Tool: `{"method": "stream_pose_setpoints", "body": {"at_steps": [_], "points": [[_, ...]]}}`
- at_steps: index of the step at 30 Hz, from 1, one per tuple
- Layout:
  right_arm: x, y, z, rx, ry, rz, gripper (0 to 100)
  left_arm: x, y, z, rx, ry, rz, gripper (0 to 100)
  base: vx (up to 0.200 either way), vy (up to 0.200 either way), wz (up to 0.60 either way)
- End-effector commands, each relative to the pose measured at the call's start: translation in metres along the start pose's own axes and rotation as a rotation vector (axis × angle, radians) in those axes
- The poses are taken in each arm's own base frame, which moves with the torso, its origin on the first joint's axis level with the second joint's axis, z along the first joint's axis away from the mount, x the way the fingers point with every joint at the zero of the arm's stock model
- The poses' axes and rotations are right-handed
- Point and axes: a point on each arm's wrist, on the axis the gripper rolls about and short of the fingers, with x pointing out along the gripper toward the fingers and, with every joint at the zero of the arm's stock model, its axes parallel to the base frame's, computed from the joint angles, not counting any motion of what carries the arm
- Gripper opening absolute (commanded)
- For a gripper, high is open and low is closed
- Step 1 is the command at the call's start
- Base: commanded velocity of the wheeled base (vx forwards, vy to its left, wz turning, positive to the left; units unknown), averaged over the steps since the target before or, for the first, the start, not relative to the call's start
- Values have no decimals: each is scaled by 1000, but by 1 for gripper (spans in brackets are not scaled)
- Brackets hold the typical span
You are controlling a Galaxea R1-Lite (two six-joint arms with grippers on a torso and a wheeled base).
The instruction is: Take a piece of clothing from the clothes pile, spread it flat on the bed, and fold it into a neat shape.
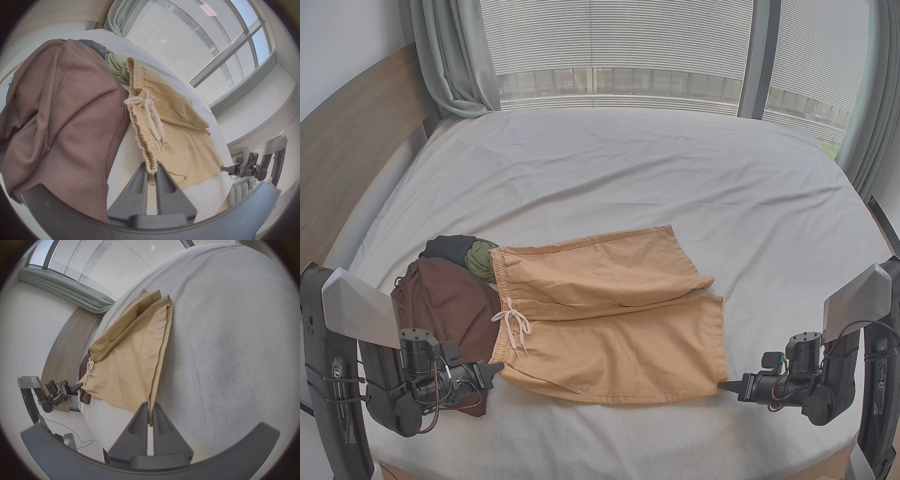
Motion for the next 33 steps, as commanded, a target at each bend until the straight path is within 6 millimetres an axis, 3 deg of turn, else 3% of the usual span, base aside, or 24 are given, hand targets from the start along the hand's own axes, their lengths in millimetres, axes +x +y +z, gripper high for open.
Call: {"method": "stream_pose_setpoints", "body": {"at_steps": [1, 13, 22, 33], "points": [[-8, -3, -6, 9, 22, -22, 0, -10, 0, -7, 4, 32, 16, 0, 0, 0, 0], [-21, -1, -19, -34, 60, -36, 0, -39, -6, -20, -4, 104, 28, 0, 0, 0, 0], [-30, 2, -26, -45, 88, -46, 0, -59, 6, -27, 26, 155, 27, 0, 0, 0, 0], [-42, 9, -31, -63, 105, -45, 0, -62, 7, -26, 18, 169, -21, 0, 0, 0, 0]]}}
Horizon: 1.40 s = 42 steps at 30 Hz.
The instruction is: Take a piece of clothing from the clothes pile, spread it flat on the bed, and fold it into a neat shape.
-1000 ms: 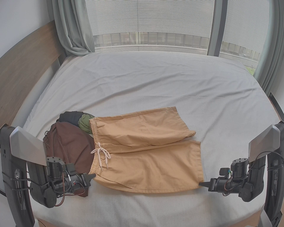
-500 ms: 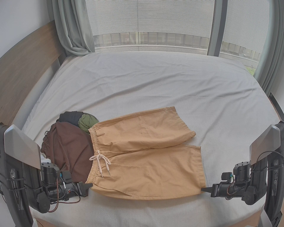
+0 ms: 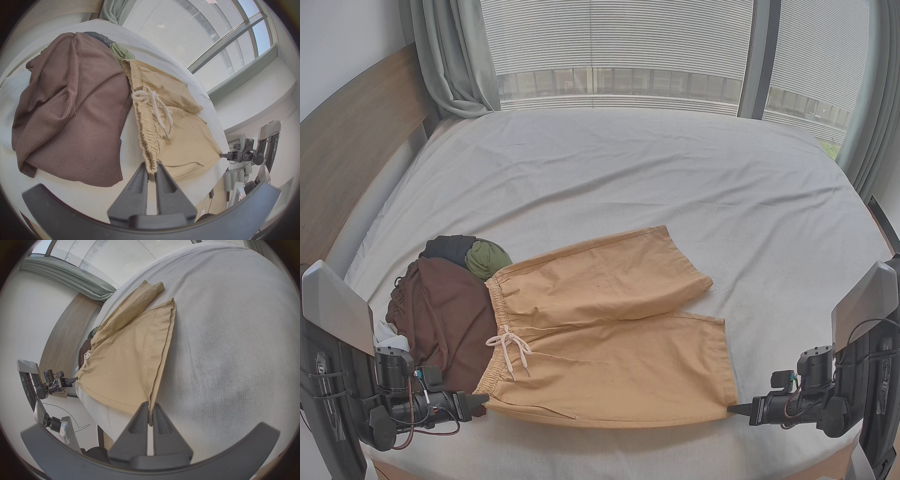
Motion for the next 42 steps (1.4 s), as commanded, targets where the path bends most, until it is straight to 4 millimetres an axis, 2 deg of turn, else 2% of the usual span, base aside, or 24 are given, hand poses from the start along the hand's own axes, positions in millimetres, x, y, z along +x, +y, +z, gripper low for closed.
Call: {"method": "stream_pose_setpoints", "body": {"at_steps": [1, 10, 20, 23, 26, 42], "points": [[-5, 4, -2, -3, 5, 2, 0, -3, -1, -3, -6, 19, -21, 0, 0, 0, 0], [-5, 4, -1, -12, 3, 8, 0, -2, -1, -4, 38, 28, -53, 0, 0, 0, 0], [-27, 29, 36, -85, -181, 162, 0, 0, -3, 16, 50, -61, -102, 0, 0, 0, 0], [-31, 40, 56, -90, -268, 207, 0, -1, -7, 23, 38, -90, -116, 0, 0, 0, 0], [-31, 45, 70, -87, -319, 238, 0, 2, -7, 29, 20, -111, -126, 0, 0, 0, 0], [-22, 53, 112, -94, -432, 303, 0, 12, -7, 48, -55, -177, -147, 0, 0, 0, 0]]}}
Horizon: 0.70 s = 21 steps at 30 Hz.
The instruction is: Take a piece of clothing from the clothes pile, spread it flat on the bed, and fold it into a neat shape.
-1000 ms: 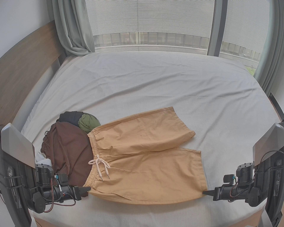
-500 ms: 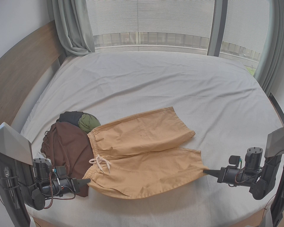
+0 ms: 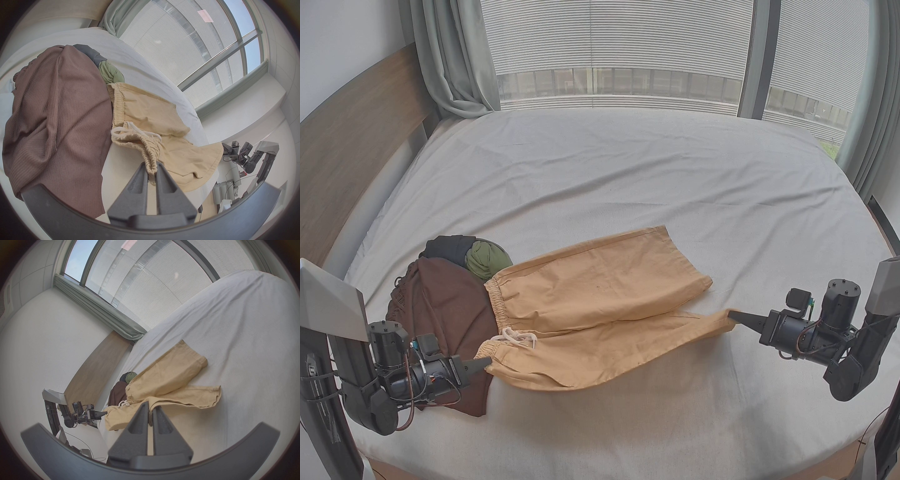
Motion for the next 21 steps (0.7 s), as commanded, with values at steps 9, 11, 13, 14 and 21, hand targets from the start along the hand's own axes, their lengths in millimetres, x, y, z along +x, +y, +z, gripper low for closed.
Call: {"method": "stream_pose_setpoints", "body": {"at_steps": [9, 11, 13, 14, 21], "points": [[10, 4, 19, -14, -19, 13, 0, 5, 0, 8, -3, -39, 3, 0, 0, 0, 0], [10, 6, 21, -12, -17, 12, 0, 5, 0, 8, -3, -40, 5, 0, 0, 0, 0], [10, 6, 23, -15, -22, 13, 0, 6, 0, 9, -4, -43, 5, 0, 0, 0, 0], [11, 6, 25, -19, -27, 16, 0, 6, 0, 10, -8, -47, 3, 0, 0, 0, 0], [21, 5, 37, -20, -31, 15, 0, 11, -5, 23, -57, -124, 24, 0, 0, 0, 0]]}}
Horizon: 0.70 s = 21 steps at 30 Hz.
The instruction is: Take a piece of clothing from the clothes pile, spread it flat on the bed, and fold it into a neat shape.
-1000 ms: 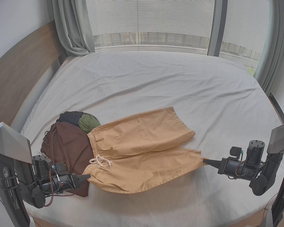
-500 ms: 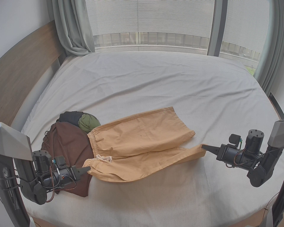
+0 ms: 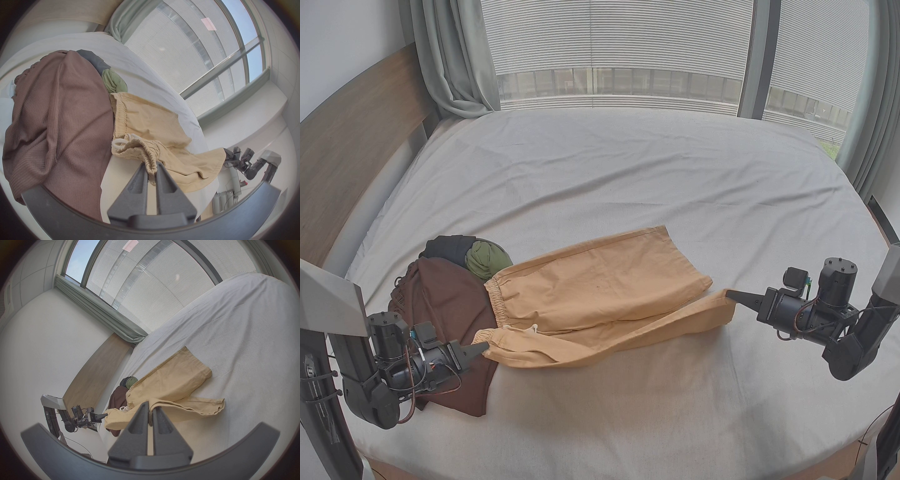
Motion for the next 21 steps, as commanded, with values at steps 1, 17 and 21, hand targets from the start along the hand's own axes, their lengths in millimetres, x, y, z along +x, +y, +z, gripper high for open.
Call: {"method": "stream_pose_setpoints", "body": {"at_steps": [1, 17, 21], "points": [[7, 2, 12, -16, -20, 12, 0, 6, -5, 10, -15, -59, 8, 0, 0, 0, 0], [37, 3, 70, -36, -64, 11, 0, 24, -21, 19, -68, -147, 17, 0, 0, 0, 0], [44, 6, 85, -38, -67, 11, 0, 29, -23, 23, -82, -176, 21, 0, 0, 0, 0]]}}
